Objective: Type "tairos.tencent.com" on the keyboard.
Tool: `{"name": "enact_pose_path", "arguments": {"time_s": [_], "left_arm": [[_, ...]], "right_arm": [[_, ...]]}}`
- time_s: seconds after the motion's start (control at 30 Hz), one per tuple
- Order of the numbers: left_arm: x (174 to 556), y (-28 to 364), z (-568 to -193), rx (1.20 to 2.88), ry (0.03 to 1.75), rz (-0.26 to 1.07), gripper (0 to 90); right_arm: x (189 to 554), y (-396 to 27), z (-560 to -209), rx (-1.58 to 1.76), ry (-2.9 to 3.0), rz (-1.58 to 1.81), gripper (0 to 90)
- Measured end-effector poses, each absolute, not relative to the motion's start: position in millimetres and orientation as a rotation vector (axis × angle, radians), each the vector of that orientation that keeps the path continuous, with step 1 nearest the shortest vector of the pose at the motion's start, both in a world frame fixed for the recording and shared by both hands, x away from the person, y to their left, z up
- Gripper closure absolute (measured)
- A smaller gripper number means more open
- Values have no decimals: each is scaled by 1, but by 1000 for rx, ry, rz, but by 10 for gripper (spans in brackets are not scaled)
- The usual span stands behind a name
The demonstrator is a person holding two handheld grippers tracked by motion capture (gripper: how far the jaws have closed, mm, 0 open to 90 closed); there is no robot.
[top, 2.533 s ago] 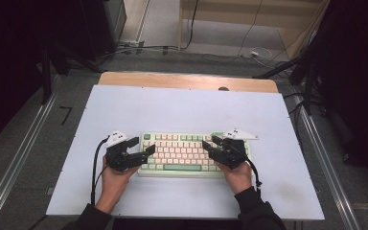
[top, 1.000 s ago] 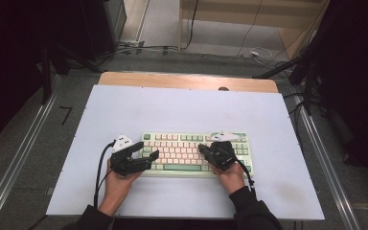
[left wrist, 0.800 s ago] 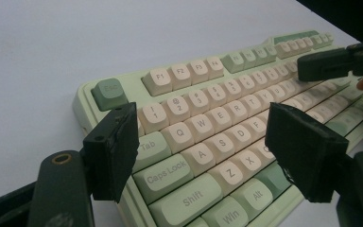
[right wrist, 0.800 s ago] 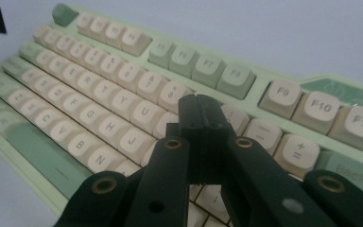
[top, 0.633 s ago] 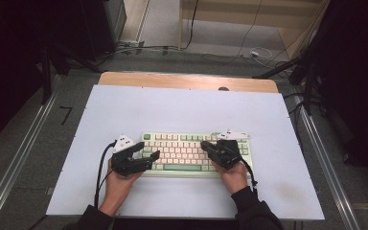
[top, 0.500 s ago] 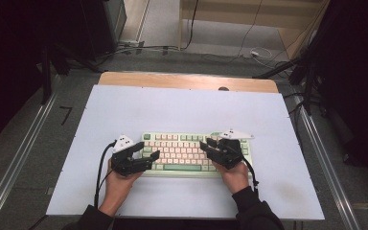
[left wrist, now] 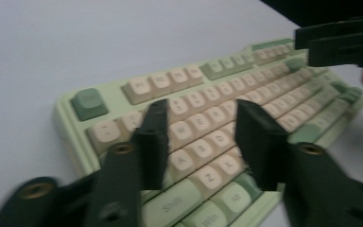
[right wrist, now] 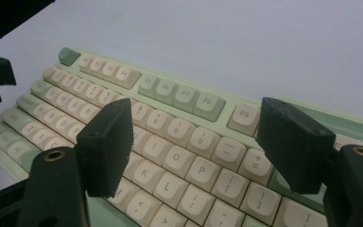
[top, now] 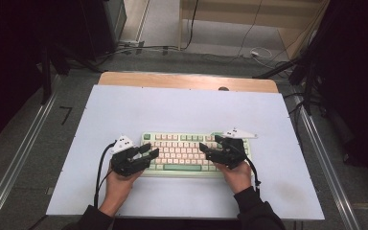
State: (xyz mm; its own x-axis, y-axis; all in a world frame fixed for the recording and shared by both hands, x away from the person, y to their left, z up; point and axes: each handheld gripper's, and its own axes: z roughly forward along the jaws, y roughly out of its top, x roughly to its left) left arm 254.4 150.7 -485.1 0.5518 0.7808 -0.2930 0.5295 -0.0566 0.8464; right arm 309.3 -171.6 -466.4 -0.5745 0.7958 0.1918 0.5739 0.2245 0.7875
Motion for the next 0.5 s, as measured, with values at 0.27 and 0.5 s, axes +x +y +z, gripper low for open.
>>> {"name": "enact_pose_path", "arguments": {"time_s": [0.27,0.5], "left_arm": [[256,136,-484,1797,1072,293,900],[261,131,-488,1831,1104,318,900]], "right_arm": [[310,-173,-466,1294,2250,1263,270],[309,-172,-466,1287,2251,1259,274]]}}
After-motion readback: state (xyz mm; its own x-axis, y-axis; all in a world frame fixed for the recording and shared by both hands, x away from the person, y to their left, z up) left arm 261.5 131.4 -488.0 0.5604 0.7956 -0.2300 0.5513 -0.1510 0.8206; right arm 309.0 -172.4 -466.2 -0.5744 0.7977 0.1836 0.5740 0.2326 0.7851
